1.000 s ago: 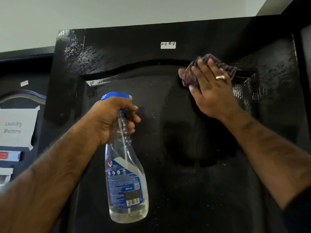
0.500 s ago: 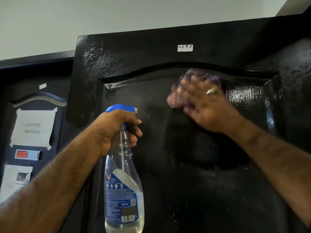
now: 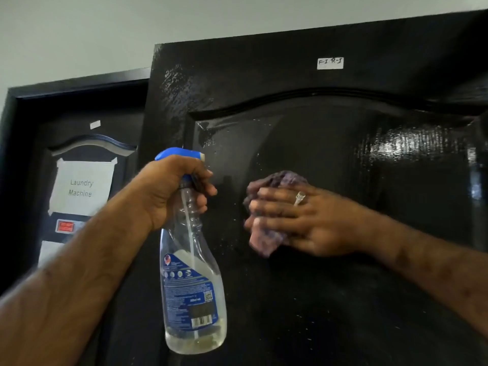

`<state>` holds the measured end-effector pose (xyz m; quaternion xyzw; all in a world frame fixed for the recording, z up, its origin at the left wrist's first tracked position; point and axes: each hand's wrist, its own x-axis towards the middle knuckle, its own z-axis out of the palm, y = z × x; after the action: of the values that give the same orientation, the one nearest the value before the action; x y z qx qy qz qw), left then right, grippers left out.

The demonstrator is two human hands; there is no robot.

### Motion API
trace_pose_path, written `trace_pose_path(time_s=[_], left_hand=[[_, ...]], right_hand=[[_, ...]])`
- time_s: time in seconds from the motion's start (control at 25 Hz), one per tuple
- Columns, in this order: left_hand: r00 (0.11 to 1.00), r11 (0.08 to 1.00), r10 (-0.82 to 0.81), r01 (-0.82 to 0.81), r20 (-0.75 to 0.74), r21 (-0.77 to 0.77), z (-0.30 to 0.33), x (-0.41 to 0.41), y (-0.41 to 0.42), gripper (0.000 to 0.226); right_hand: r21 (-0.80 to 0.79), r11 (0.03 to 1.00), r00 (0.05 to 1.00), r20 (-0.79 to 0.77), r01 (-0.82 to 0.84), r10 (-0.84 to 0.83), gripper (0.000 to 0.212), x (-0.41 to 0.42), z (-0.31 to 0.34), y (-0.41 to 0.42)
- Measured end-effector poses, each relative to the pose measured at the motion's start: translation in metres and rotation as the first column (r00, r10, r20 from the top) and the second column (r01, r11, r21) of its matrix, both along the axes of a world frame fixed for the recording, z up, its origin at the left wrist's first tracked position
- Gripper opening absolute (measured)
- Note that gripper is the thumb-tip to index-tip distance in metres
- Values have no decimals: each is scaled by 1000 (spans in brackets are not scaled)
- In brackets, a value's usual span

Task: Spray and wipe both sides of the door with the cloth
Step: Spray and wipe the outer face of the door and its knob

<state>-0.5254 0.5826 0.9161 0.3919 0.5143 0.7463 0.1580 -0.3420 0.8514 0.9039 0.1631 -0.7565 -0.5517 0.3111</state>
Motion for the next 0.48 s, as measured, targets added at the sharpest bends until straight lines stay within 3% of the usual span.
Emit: trace_pose_path(time_s=[0.08,0.16,0.24,0.28,0.32,0.4,0.48], left_hand=[[1000,1000,-11,11,3,-8,-1,-5,0,7],[1000,1000,-13,13,10,-12,-4,-9,0,10],[1000,1000,-11,11,10,-11,-6,-14,0,14],[1000,1000,-12,12,10,-9,-7,-17,0,18],[1000,1000,-12,13,10,-6,-7,-20,-2,21],[1000,1000,-8,8,5,2,-5,-28,-8,18],[1000,1000,4,-4,-10,15,-2,-34,-15,8]], right_hand=[[-70,994,953,-296,-90,65,55,3,57,13],[-224,964,787,-617,-142,-27,59,-8,104,6],[-376,905,685,-714,-200,-145,64,-43,106,-14],[-372,907,706,-696,-199,-131,66,-63,91,-27],[-332,930,785,-614,-157,-87,66,-78,67,-40],[-213,976,953,-302,-36,-31,64,-94,6,-51],[-104,992,997,-3,75,-76,61,-79,-32,-51]])
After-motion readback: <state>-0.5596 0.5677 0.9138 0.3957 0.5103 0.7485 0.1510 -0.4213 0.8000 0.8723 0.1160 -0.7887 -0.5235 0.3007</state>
